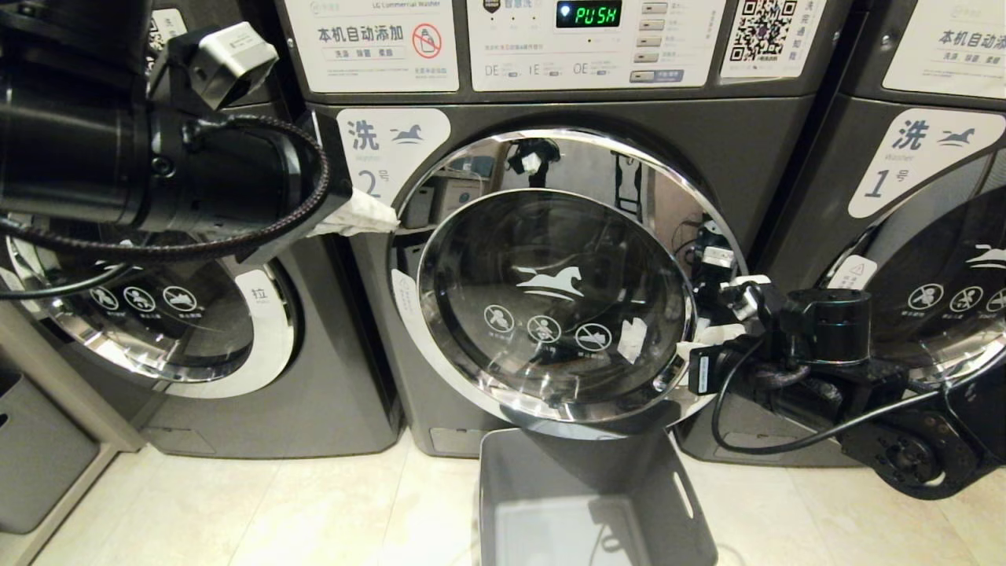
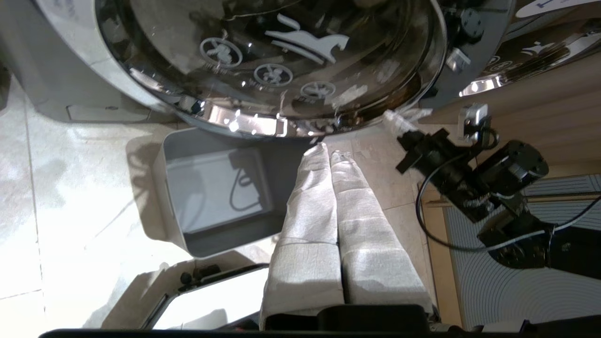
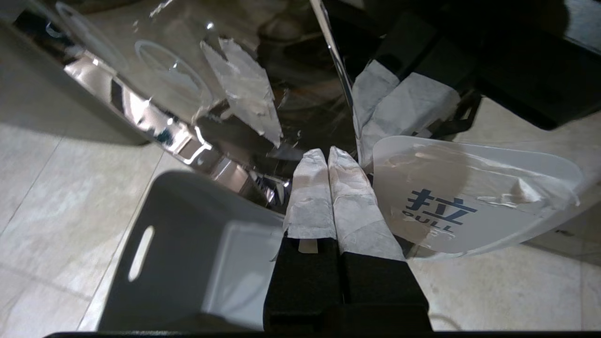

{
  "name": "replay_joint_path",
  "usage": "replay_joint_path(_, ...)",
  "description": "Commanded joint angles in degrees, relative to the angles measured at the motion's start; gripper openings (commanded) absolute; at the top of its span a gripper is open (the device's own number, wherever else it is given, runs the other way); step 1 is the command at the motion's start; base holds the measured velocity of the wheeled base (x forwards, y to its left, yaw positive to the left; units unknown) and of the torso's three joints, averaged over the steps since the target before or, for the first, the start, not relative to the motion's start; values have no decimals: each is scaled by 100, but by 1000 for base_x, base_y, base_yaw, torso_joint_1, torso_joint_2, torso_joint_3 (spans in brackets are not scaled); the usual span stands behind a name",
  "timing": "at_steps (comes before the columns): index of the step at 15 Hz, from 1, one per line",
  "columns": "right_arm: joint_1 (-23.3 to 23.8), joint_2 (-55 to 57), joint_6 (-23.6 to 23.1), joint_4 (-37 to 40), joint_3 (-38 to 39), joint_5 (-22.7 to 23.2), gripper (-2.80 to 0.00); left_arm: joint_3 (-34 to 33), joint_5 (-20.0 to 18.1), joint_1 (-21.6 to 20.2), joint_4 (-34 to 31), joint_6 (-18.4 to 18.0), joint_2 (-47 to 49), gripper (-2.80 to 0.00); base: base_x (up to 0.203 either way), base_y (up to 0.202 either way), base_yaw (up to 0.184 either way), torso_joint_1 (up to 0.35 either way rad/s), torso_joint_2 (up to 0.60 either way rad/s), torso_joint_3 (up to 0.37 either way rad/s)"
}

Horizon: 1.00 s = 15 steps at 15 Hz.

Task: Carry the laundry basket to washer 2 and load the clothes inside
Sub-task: Press the washing machine door tightly with the right hand

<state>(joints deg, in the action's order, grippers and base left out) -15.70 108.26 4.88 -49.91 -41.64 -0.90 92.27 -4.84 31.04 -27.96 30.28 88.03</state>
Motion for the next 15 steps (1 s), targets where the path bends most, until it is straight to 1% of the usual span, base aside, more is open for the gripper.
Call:
replay_joint_path(1, 6, 366, -3, -190, -168, -158, -280, -359, 30, -1, -20, 29, -459, -280, 0, 0, 0, 0, 0, 0)
replay_joint_path(4, 14, 746, 5, -429, -464, -292, -280, -753, 98, 3, -38, 30, -809, -280, 0, 0, 0, 0, 0, 0)
replay_joint_path(6, 16, 1051, -123, -672, -752, -658, -280, -941, 187, 11, -41, 30, -990, -280, 0, 0, 0, 0, 0, 0)
replay_joint_path(7, 43, 1153, -290, -805, -845, -790, -280, -991, 197, 8, -57, 30, -1056, -280, 0, 0, 0, 0, 0, 0)
replay_joint_path(8, 62, 1238, -433, -928, -899, -888, -280, -1026, 203, 8, -60, 22, -1113, -280, 0, 0, 0, 0, 0, 0)
replay_joint_path(10, 93, 1371, -551, -1103, -976, -1126, -280, -1026, 212, 8, -60, 22, -1122, -280, 0, 0, 0, 0, 0, 0)
replay_joint_path(13, 212, 1443, -729, -1144, -1012, -1326, -280, -1026, 212, 8, -60, 22, -1113, -280, 0, 0, 0, 0, 0, 0)
replay_joint_path(15, 299, 1479, -743, -1144, -1057, -1360, -280, -1024, 212, 8, -60, 22, -1113, -280, 0, 0, 0, 0, 0, 0)
